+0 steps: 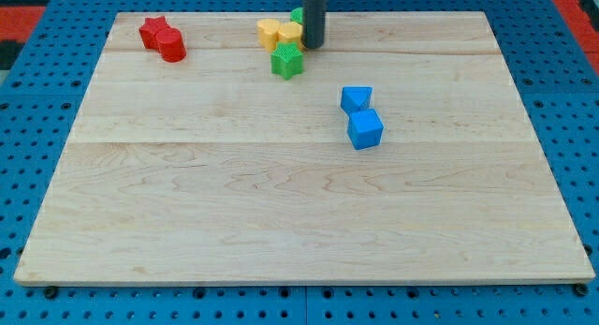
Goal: Move the yellow blocks to the right side of the red circles
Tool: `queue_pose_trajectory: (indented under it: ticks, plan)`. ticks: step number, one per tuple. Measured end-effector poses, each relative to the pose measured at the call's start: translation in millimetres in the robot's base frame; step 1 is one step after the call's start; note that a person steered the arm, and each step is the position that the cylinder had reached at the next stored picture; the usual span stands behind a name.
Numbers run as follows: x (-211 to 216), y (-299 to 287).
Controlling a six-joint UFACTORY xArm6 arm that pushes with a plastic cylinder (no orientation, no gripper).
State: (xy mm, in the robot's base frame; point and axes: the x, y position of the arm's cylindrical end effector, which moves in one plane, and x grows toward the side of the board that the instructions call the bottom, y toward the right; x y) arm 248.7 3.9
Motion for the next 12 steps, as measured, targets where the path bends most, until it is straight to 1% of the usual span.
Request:
queue_pose_trajectory:
  ticks: [2, 4, 5, 6, 7, 8, 9, 10, 11, 12]
  plan:
    - [-4.8, -53.3]
    - [-41.0, -45.9]
    - [-51.9, -81.1]
    - [-38.3, -144.4]
    - [-28.1, -173.7]
    - [-53.5, -142.4]
    - [-56.0, -85.9]
    - [-35.8, -23.1]
    - [-20.8, -39.0]
    - [-30.5, -88.4]
